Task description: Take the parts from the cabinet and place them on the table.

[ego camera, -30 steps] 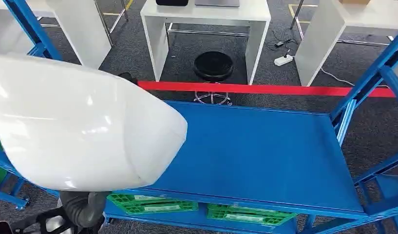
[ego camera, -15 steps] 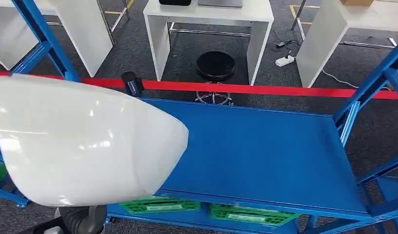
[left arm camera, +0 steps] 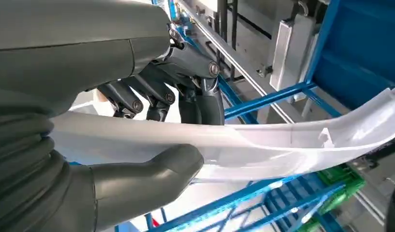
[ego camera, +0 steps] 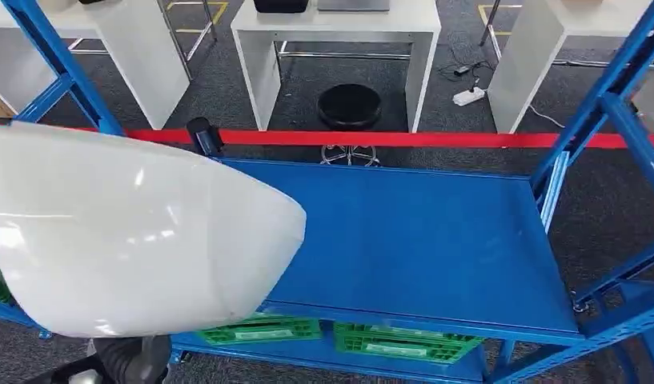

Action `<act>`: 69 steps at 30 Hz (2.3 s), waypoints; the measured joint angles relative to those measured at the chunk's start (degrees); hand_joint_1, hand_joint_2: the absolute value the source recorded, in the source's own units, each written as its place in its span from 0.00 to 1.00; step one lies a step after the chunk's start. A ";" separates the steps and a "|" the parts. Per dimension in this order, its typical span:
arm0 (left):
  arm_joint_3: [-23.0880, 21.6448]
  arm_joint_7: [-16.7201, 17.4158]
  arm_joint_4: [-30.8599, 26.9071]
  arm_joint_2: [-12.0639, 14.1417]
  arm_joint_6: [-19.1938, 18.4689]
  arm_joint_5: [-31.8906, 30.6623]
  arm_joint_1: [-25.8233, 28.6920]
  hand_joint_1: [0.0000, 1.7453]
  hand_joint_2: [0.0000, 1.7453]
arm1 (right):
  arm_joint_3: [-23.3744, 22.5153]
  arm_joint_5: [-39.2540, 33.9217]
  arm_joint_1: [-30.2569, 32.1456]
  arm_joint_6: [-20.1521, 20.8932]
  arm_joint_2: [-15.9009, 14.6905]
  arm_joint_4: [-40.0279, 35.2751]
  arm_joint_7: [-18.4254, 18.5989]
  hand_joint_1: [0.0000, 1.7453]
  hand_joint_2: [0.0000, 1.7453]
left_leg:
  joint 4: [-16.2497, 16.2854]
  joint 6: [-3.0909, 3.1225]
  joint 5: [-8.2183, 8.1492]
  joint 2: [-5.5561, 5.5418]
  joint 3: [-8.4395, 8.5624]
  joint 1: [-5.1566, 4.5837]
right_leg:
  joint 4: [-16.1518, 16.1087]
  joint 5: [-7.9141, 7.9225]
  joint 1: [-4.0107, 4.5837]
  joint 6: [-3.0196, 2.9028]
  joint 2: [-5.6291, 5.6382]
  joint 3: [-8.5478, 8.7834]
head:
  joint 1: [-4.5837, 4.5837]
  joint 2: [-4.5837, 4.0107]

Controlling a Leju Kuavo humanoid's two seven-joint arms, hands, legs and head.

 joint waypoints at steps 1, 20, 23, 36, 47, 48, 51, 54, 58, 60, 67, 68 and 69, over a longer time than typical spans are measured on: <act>0.28 0.00 0.02 0.00 0.26 -0.02 0.03 1.00 1.00 | 0.00 0.09 0.01 0.00 -0.09 0.00 -0.62 0.00 0.00 | 4.21 -0.06 -2.59 -0.01 -1.47 -0.06 | 0.02 0.39 0.17 -0.14 -0.06 -0.50 | -0.09 0.00; 3.10 0.00 1.22 -1.29 0.68 0.00 -1.47 1.00 1.00 | 0.02 0.22 0.04 0.26 -2.54 0.00 -8.89 0.00 0.00 | -7.92 3.84 6.88 0.87 2.18 -0.87 | 14.44 -4.64 0.24 3.40 -0.11 -5.67 | 0.31 0.00; 3.10 0.00 1.53 -1.33 0.68 0.00 -2.02 1.00 1.00 | 0.02 0.35 -0.15 0.31 -2.49 0.00 -9.73 0.00 0.00 | -6.31 2.75 7.82 0.87 -0.19 -0.53 | 1.03 -3.38 -0.24 3.97 -0.15 3.87 | 0.39 0.00; 2.47 0.07 4.50 -1.40 -0.79 1.12 -5.47 1.00 1.00 | 0.02 -0.20 -0.17 0.33 -2.30 0.02 -7.06 0.00 0.00 | 7.17 0.75 0.65 0.43 -0.71 -0.50 | -0.34 2.43 0.91 -0.16 -0.29 -2.97 | -0.28 0.00; 0.70 0.04 7.30 -1.55 -1.33 1.07 -8.13 1.00 1.00 | -1.66 -4.31 0.00 0.68 -1.33 0.37 -5.14 0.00 0.00 | -9.04 4.80 4.94 0.90 5.76 -1.50 | 9.63 -5.25 0.43 3.05 -0.20 -7.65 | -0.04 0.00; 0.43 0.04 7.67 -1.55 -1.33 1.07 -8.23 1.00 1.00 | -1.73 -4.37 -0.01 0.92 -1.29 0.37 -5.14 0.00 0.00 | -8.94 4.79 5.61 0.95 4.82 -1.52 | 13.25 -6.87 0.42 3.28 -0.20 -8.33 | -0.02 0.00; -0.13 0.07 8.70 -1.51 -1.62 1.20 -8.66 1.00 1.00 | -2.08 -4.44 -0.07 0.98 -1.25 0.37 -4.79 0.00 0.00 | -7.97 4.33 7.44 0.98 1.62 -1.28 | 13.46 -2.45 0.26 3.65 -0.22 -5.12 | 0.04 0.00; -0.50 0.07 9.01 -1.44 -1.86 1.14 -9.38 1.00 1.00 | -2.21 -4.39 -0.27 0.98 -1.11 0.37 -4.72 0.00 0.00 | -6.17 3.33 8.44 0.93 -1.07 -1.28 | 0.07 -3.47 0.32 3.62 -0.26 4.57 | 0.33 0.00; -1.31 0.00 9.11 -0.72 -1.86 1.05 -10.34 1.00 1.00 | -2.45 -4.00 -0.08 1.03 -0.90 0.37 -4.77 0.00 0.00 | -6.30 1.74 10.22 0.97 -1.30 -1.14 | -0.64 -2.78 0.76 1.14 -0.10 3.45 | 0.26 0.00; -1.46 0.00 9.18 -0.26 -1.86 1.22 -10.56 1.00 1.00 | -2.49 -3.91 -0.32 1.03 -0.63 0.41 -4.70 0.00 0.00 | -4.37 1.13 6.79 0.64 -2.40 -0.90 | -0.82 -1.59 0.49 0.24 -0.37 2.37 | 0.13 0.00; -2.82 1.29 10.45 0.28 -1.99 2.45 -13.73 1.00 1.00 | -2.56 -3.34 -0.38 1.03 -0.63 0.42 -2.21 0.00 0.00 | 5.98 0.95 3.80 0.60 -0.86 -0.80 | -0.62 2.39 0.59 0.28 -1.24 -2.89 | -0.37 0.00; -3.02 1.85 10.47 0.28 -1.99 2.53 -14.50 1.00 1.00 | -2.56 -3.22 -0.36 1.03 -0.63 0.42 -2.02 0.00 0.00 | 0.59 1.37 4.47 1.16 3.12 -0.89 | -0.60 2.85 0.62 0.48 -1.33 -3.35 | -0.39 0.00; -3.13 2.34 10.40 0.24 -1.97 2.73 -15.22 1.00 1.00 | -2.56 -3.17 -0.38 1.03 -0.61 0.42 -1.66 0.00 0.00 | -4.58 1.72 2.69 3.10 6.63 -1.22 | -0.49 3.14 0.71 0.74 -1.49 -3.18 | -0.44 0.00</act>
